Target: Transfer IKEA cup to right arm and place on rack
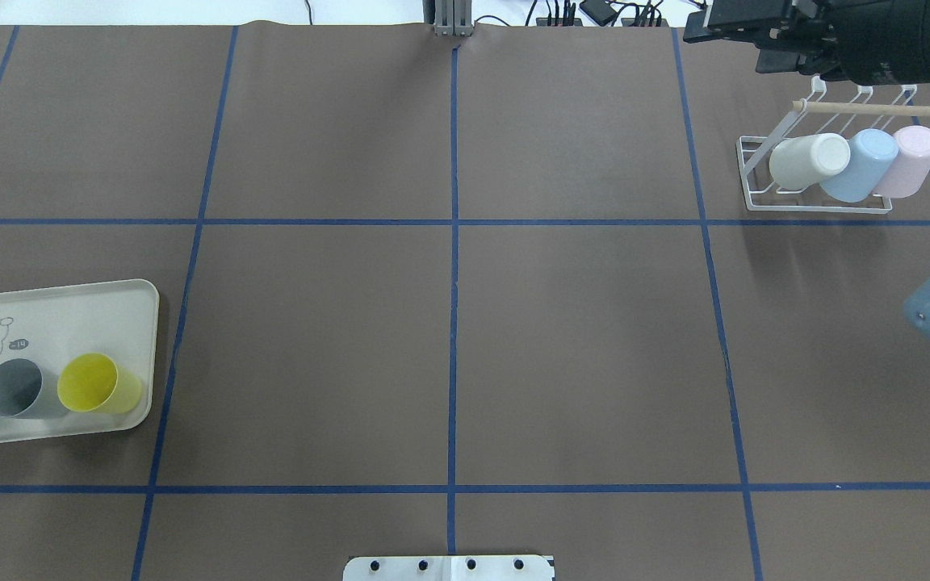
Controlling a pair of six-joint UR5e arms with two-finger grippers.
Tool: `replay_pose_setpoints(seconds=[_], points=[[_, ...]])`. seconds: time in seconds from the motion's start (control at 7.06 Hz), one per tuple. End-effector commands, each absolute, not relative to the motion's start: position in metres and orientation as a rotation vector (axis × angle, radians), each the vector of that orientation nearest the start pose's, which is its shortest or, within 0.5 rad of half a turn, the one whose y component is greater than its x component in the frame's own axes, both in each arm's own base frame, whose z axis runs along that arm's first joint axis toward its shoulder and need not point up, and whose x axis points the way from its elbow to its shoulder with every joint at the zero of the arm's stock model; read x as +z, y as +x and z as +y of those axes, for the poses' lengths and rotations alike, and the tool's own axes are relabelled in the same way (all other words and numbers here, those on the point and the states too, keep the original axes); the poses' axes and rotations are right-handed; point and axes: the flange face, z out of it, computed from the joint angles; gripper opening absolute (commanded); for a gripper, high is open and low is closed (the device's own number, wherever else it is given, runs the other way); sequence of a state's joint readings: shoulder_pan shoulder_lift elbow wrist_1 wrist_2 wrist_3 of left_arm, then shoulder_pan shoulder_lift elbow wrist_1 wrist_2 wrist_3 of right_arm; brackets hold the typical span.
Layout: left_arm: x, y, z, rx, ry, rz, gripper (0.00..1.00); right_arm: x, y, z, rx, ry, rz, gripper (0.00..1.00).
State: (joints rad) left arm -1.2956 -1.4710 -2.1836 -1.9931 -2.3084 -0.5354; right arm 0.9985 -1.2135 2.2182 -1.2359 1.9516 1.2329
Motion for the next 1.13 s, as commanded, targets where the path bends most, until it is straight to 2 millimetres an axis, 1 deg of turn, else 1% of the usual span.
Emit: replay_pose_setpoints(seconds=[0.0, 0.14, 0.28, 0.57, 0.71, 0.85, 0.99], points=[[0.366, 0.041, -0.422, 0.128, 0.535, 0.936, 1.00, 0.146, -0.183, -0.452, 0.292, 0.564, -1.246, 1.00], [0.377, 0.039, -0.416, 0.146, 0.507, 0.912, 1.00, 0.154, -0.205, -0.457, 0.275, 0.530, -1.240, 1.00], [0.391, 0.034, -0.402, 0.163, 0.476, 0.891, 1.00, 0.154, -0.220, -0.454, 0.263, 0.503, -1.247, 1.00], [0.430, 0.032, -0.387, 0.162, 0.401, 0.863, 1.00, 0.160, -0.258, -0.449, 0.223, 0.438, -1.248, 1.00], [0.458, 0.033, -0.384, 0.171, 0.356, 0.837, 1.00, 0.152, -0.275, -0.451, 0.219, 0.414, -1.262, 1.00], [0.492, 0.034, -0.384, 0.222, 0.327, 0.806, 1.00, 0.146, -0.293, -0.449, 0.281, 0.345, -1.290, 1.00], [0.518, 0.032, -0.384, 0.262, 0.313, 0.761, 1.00, 0.136, -0.310, -0.451, 0.288, 0.320, -1.303, 1.00]])
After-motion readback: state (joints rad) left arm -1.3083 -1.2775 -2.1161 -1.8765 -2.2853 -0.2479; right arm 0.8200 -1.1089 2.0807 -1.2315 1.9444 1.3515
